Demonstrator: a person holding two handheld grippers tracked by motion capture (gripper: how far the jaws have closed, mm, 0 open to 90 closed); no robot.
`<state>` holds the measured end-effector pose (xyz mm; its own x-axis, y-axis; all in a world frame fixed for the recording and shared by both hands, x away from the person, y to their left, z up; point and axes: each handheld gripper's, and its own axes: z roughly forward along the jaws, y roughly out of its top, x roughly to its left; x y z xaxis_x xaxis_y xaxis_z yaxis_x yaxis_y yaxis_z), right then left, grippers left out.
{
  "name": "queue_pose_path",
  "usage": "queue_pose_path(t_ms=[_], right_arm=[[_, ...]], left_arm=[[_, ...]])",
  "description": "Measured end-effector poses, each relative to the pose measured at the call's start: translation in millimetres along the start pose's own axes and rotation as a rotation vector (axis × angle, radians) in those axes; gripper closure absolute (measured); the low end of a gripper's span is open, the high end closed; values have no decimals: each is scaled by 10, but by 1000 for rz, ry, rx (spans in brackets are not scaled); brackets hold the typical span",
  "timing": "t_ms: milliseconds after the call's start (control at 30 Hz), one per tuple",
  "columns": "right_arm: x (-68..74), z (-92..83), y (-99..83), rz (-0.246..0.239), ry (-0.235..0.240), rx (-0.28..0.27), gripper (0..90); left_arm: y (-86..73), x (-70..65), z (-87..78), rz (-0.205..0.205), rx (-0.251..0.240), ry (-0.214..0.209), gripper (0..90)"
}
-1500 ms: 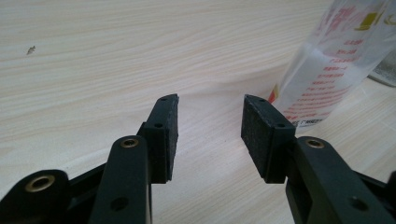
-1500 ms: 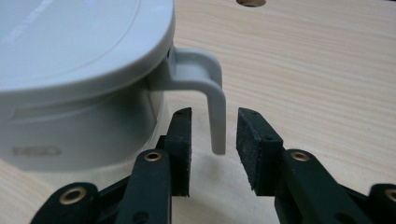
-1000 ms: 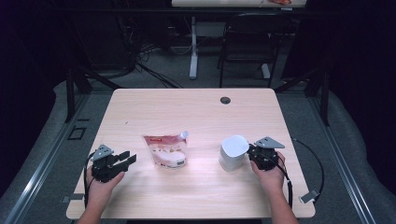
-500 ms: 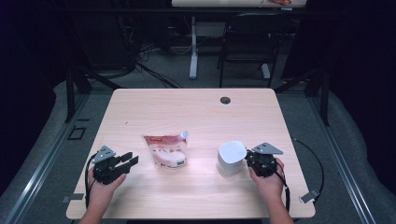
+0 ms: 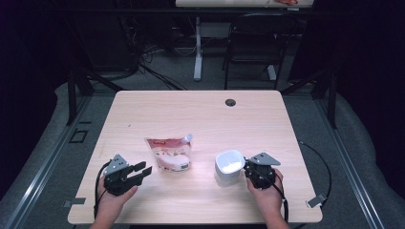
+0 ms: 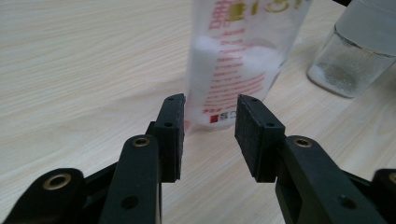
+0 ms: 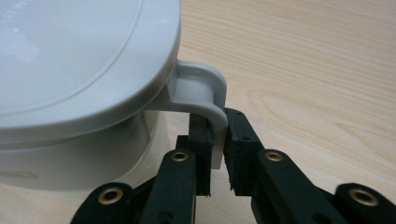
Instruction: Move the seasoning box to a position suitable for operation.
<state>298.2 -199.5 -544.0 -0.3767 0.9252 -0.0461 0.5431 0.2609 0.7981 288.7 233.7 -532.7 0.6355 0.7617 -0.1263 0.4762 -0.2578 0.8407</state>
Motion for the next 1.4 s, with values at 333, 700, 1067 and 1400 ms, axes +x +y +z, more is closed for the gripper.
queue_pose_path(t_ms=[333, 700, 1067, 1400], right_arm=[[155, -51, -26, 11, 5, 7, 818], [265, -65, -40, 2, 118, -3, 715], [127, -275, -68, -11, 225, -9, 684], [19, -500, 75, -60, 187, -92, 664]], left_arm=[[20, -105, 34, 50, 13, -9, 613], [10, -137, 66, 47, 9, -30, 610], [32, -201, 79, 53, 17, -64, 589], [99, -331, 127, 56, 29, -115, 616]])
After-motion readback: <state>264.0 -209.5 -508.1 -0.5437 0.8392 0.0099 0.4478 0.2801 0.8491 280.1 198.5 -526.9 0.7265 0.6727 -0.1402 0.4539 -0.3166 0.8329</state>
